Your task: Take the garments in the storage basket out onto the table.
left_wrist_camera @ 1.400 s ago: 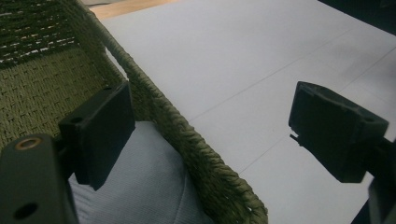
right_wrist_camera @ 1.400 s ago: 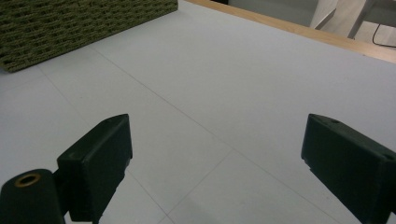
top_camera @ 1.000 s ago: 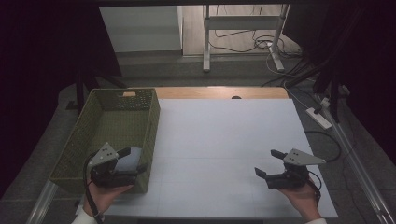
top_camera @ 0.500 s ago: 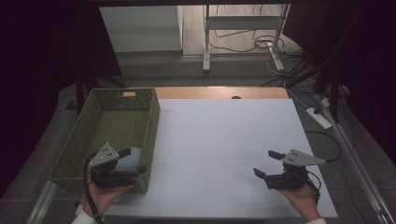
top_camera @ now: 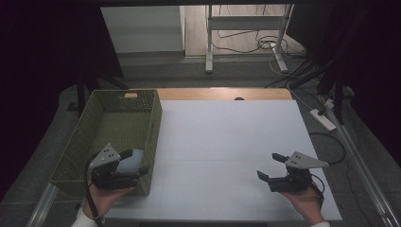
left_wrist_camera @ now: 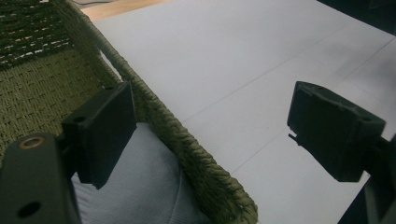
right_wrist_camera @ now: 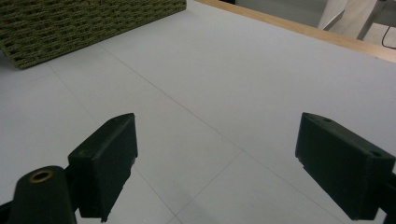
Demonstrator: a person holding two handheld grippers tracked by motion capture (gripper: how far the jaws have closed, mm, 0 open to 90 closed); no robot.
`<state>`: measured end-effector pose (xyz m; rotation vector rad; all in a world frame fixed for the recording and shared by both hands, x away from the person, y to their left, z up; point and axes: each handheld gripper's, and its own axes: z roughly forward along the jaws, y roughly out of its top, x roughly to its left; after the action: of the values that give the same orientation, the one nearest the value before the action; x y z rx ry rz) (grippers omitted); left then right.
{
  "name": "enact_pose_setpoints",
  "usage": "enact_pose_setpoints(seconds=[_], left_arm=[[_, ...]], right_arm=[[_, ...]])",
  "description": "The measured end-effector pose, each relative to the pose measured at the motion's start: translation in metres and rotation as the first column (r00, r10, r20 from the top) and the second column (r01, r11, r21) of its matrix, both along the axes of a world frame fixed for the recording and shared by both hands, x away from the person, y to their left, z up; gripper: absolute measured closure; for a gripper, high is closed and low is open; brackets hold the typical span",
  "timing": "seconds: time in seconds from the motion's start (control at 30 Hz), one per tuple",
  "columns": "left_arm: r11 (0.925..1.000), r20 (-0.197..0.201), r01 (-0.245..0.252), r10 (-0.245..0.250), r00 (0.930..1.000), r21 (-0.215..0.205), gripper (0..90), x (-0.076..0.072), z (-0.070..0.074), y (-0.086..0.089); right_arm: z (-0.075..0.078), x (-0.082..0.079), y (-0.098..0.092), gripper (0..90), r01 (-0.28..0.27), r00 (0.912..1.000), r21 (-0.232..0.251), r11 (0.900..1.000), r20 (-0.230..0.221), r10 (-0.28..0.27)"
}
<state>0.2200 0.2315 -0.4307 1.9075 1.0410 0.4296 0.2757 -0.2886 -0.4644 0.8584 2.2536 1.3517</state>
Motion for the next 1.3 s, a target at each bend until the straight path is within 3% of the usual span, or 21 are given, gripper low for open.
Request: enact_pose_setpoints(seconds=[0.23, 0.63, 1.3], left_arm=[[0.9999, 0.004, -0.003, 0.003, 1.0, 0.012, 15.2, 0.001, 0.006, 0.001], [0.9997, 0.005, -0.025, 0.025, 0.9997, 0.006, 15.3, 0.003, 0.017, 0.018], [0.9988, -0.013, -0.041, 0.042, 0.999, 0.027, 15.3, 0.02, 0.029, 0.03]], right_arm=[[-0.002, 0.002, -0.001, 13.1, 0.001, 1.0, -0.004, 1.0, -0.006, -0.001], [-0.004, 0.002, 0.001, 13.0, 0.005, 0.9999, -0.015, 1.0, -0.012, -0.005], [-0.006, 0.002, 0.002, 13.0, 0.005, 0.9998, -0.033, 0.999, -0.019, -0.006]])
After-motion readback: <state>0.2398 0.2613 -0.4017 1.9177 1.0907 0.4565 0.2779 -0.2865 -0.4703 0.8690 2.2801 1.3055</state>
